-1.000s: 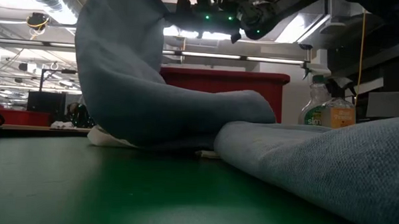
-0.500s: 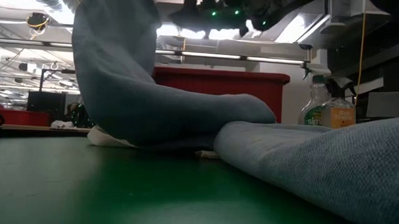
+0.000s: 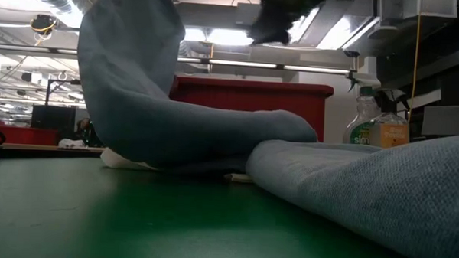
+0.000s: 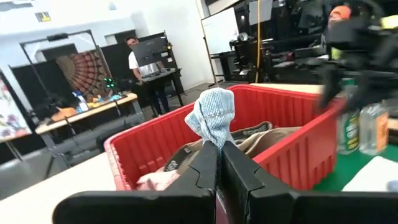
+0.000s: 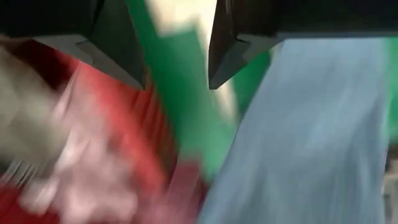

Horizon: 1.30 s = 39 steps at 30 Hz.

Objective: Fold Laundry from Bin
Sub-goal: Fold the blue pants from the red laundry basket

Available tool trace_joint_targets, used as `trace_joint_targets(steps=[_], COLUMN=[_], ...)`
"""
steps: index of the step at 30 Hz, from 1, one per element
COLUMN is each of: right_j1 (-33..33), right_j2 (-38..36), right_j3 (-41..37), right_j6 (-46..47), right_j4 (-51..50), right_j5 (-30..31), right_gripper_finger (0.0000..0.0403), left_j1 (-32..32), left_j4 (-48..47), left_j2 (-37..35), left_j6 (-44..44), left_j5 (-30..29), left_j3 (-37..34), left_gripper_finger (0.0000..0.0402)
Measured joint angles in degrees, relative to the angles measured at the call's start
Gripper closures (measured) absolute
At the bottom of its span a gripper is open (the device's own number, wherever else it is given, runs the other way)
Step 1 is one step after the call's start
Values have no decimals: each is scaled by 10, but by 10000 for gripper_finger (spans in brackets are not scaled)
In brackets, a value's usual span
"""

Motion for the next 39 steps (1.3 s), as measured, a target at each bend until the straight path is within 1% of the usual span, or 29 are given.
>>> trace_joint_targets(steps=[3,5,7,11,14,17,21,26,32,39], right_j1=[4,4,15,47,77,112,157,200,234,251], right_j2=[-7,-7,-7,-6,-6,-6,-6,-6,-3,15], right_j3=[0,-8,-33,-107,-169,-224,-266,-272,-272,-272], right_j6=[0,-4,-5,-20,-45,-62,-60,-41,-33,17], right_j4=[-146,-220,-254,-268,-246,-198,-118,-56,-12,26], right_j5=[-30,-33,-33,-33,-33,-33,-33,-41,-91,-88], right_gripper_finger=[237,237,236,236,236,236,236,236,236,236], left_j1=[14,27,40,55,56,56,56,56,56,56], left_j4=[-20,-37,-58,-71,-73,-74,-74,-74,-74,-74], left_j2=[0,0,0,0,0,0,0,0,0,0], left_j6=[0,-1,-1,-2,-2,-2,-3,-6,-7,-8], left_j5=[0,0,0,0,0,0,2,10,11,12], left_j3=[0,0,0,0,0,0,0,0,0,0], left_gripper_finger=[401,401,401,401,401,396,392,390,389,388])
